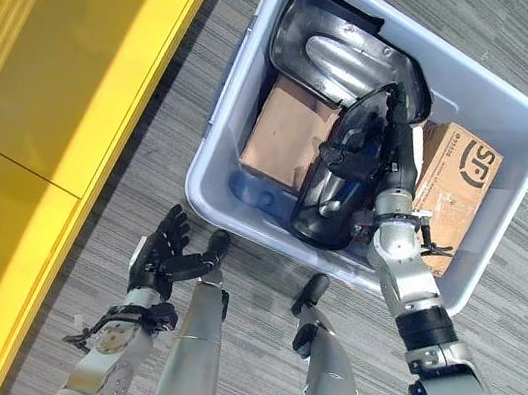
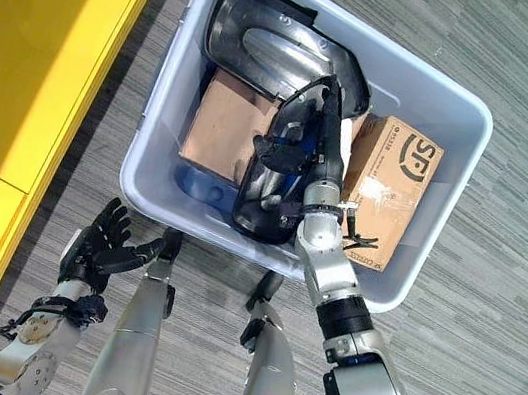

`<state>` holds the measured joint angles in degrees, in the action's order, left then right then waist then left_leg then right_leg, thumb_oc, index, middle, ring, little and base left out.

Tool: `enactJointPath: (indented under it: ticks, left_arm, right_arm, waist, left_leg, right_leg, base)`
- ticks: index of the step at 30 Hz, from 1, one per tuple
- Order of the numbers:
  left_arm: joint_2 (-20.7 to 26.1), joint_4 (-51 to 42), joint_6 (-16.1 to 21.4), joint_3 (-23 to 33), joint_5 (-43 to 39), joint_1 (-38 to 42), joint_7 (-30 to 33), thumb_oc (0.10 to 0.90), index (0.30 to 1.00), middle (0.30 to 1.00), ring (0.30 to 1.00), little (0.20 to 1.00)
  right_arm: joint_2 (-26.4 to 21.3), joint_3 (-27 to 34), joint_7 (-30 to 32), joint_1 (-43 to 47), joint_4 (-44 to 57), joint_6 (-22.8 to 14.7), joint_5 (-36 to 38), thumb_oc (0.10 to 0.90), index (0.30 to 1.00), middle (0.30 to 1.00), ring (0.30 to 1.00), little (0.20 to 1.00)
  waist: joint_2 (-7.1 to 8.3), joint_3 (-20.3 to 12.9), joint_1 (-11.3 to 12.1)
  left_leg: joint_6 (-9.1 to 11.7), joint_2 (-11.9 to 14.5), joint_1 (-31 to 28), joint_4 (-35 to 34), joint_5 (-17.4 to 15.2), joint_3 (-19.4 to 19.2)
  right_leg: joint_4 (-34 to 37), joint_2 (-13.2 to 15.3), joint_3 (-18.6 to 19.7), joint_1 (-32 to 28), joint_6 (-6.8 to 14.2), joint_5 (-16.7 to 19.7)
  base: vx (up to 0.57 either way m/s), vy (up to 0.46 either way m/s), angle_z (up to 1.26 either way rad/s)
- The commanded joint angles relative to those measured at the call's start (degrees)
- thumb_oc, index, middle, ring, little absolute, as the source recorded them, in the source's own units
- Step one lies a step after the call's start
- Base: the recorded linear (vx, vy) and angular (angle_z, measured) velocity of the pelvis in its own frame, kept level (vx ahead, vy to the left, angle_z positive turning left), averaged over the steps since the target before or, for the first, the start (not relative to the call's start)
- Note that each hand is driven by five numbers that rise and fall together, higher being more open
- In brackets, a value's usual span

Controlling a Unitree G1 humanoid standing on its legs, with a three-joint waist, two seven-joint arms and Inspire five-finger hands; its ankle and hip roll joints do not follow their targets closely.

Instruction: Move parts from the plastic box to the shelf.

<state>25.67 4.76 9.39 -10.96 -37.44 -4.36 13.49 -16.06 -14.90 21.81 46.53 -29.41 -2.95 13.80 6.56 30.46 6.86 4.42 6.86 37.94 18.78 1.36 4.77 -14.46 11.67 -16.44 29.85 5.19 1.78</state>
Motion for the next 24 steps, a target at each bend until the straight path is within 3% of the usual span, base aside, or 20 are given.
enactJointPath:
  ticks: [1,11,24]
  left_arm:
    - [2.32,-7.83,5.0,0.68,0.73,-4.07,-0.16,0.9,1.0,1.0,1.0,1.0]
    - [3.81,-7.91,5.26,-0.72,-0.94,-3.41,-0.95,0.9,1.0,1.0,1.0,1.0]
    - [3.73,-6.96,5.29,-1.46,-0.94,-2.32,-0.73,0.9,1.0,1.0,1.0,1.0]
  right_arm:
    - [-2.16,2.11,1.68,10.28,0.04,-5.68,5.02,0.9,1.0,1.0,1.0,1.0]
    - [3.88,-1.27,-2.41,22.63,-19.49,-5.53,15.94,0.9,1.0,1.0,1.0,1.0]
    - [6.7,-3.91,-3.45,24.45,-18.53,-5.4,16.03,0.9,1.0,1.0,1.0,1.0]
  waist:
    - [-0.49,-0.66,1.76]
    - [-1.71,-0.66,4.06]
    - [-2.3,-0.66,5.37]
  left_leg:
    - [-0.27,1.12,0.4,3.61,-4.31,-1.3]
    - [-0.13,0.62,1.78,3.5,-3.77,-0.55]
    - [-0.32,-0.14,3.07,3.85,-3.72,0.13]
  right_leg:
    - [0.6,3.09,2.9,-4.46,4.38,-0.26]
    - [0.47,3.03,1.89,-3.96,4.26,-0.36]
    - [0.25,2.98,1.2,-3.84,4.28,-0.69]
  base:
    - [0.0,0.0,0.0]
    - [0.01,0.0,0.02]
    - [0.0,0.0,0.0]
